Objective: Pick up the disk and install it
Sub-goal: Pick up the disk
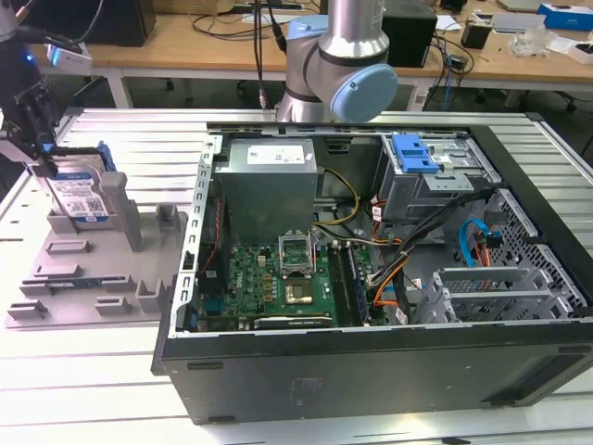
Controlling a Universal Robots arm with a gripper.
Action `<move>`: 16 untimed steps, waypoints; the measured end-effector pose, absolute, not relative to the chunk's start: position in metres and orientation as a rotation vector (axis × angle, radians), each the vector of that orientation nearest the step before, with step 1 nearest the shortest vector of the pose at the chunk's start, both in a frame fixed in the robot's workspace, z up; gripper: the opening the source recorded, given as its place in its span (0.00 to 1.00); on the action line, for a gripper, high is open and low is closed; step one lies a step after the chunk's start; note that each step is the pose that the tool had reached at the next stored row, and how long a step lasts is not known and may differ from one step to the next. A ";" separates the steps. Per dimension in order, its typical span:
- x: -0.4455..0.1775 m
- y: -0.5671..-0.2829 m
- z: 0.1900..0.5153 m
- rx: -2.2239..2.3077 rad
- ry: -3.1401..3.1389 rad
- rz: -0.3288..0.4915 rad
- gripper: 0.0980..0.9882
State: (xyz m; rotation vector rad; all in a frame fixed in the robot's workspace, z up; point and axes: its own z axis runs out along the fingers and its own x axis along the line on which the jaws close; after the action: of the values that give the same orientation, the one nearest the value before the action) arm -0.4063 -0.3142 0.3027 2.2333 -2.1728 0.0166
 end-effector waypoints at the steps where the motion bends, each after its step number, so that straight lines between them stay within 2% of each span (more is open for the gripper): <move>1: -0.406 -0.314 0.304 2.233 -2.173 0.016 0.30; 16: -0.406 -0.314 0.343 2.230 -2.176 0.017 0.30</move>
State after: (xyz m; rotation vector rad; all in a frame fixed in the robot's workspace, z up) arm -0.4063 -0.3143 0.3433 2.2302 -2.1761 0.0167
